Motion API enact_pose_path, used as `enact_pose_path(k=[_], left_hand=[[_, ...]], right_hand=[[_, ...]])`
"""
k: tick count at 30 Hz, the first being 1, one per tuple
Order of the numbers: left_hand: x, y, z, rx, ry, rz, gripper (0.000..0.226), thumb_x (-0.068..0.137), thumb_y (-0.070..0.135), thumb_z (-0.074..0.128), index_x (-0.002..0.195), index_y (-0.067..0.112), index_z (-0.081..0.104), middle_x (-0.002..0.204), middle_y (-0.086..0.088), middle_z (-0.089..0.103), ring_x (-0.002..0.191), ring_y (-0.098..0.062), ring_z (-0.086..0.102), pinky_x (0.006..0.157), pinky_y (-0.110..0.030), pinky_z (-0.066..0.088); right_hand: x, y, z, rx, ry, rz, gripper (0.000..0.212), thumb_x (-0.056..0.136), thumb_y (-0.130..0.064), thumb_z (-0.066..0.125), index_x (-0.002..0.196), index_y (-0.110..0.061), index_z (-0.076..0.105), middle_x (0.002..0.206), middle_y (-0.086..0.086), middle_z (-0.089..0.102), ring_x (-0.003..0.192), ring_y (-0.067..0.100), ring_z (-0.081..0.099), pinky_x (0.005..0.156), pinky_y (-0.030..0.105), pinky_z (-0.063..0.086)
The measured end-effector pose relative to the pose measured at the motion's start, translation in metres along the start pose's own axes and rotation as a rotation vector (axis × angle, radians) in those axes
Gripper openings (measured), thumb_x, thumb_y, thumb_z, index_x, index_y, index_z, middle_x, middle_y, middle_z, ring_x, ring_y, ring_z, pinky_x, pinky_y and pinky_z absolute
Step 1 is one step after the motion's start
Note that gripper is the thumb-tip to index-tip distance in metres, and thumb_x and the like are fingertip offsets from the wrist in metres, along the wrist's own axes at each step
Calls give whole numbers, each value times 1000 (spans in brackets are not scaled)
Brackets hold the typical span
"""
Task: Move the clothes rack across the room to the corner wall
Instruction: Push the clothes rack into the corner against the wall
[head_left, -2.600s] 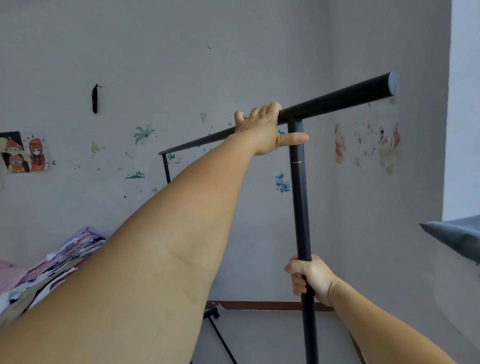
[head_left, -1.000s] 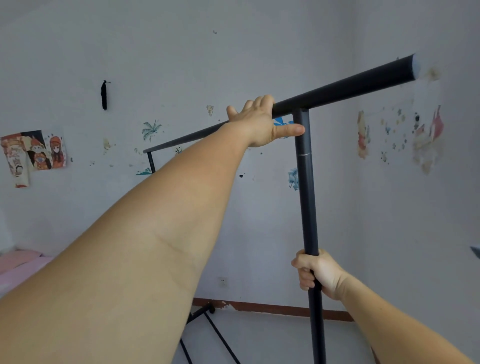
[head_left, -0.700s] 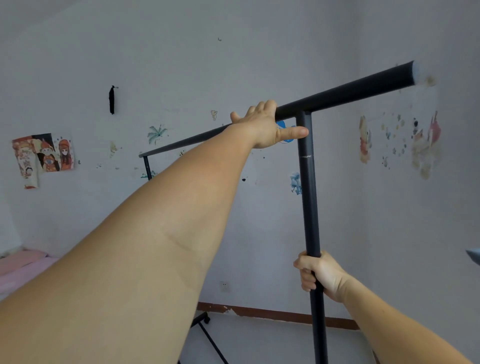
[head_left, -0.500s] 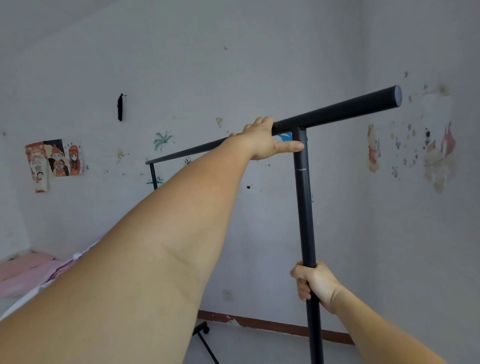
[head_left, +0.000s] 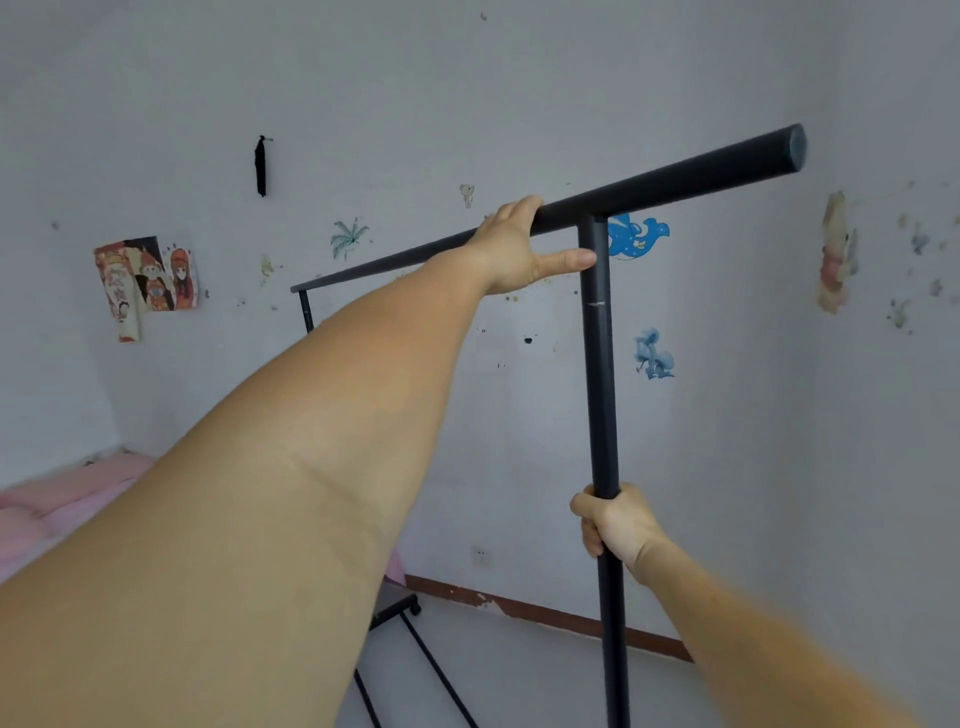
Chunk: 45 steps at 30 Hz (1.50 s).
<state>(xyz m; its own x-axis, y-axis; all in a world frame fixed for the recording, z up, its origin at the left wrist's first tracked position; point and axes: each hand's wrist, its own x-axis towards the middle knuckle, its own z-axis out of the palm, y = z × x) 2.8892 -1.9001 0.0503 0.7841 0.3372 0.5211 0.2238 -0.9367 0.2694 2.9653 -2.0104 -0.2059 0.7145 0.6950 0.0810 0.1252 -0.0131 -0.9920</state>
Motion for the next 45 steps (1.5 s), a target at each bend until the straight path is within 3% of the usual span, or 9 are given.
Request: enact_pose_path(k=[7,10,17,30,36,45], left_hand=[[19,-6,17,20,41,28,97,67,72,56,142,21,22,150,-4,25,137,-25,23,111,-48,26],[26,-6,21,8,65,56,98,65,73,56,141,21,22,149,-4,26,136,-25,23,110,-49,27],[44,-12,29,58,64,112,96,64,74,56,140,27,22,146,1,28,136,-24,21,107,-54,29],[109,-12,55,107,50,168,87,74,48,66,143,26,19,149,2,29,135,-24,22,106,-51,30],[162,0,93,165,47,153,79,78,37,66,142,26,20,145,2,33,130,-25,27,101,-50,36],[226,5,152,211,113,176,78,78,31,67,140,30,20,145,6,32,131,-25,23,94,-48,31]], right_hand=[[20,9,-1,60,107,-46,24,83,-12,59,63,-11,46,39,1,45,33,15,40,47,28,44],[24,12,1,119,191,-78,24,86,-16,59,68,-10,45,41,2,43,31,13,36,37,24,39],[37,16,-2,167,358,-109,27,88,-19,59,68,-13,42,48,3,37,31,10,32,32,22,32],[107,19,-50,184,419,-198,31,85,-25,64,65,-15,43,45,1,38,30,10,32,31,21,31],[165,30,-97,155,437,-224,33,85,-31,64,65,-15,45,47,3,40,30,9,34,31,19,32],[228,49,-148,154,420,-195,34,86,-30,65,64,-13,45,41,1,42,30,12,34,31,23,32]])
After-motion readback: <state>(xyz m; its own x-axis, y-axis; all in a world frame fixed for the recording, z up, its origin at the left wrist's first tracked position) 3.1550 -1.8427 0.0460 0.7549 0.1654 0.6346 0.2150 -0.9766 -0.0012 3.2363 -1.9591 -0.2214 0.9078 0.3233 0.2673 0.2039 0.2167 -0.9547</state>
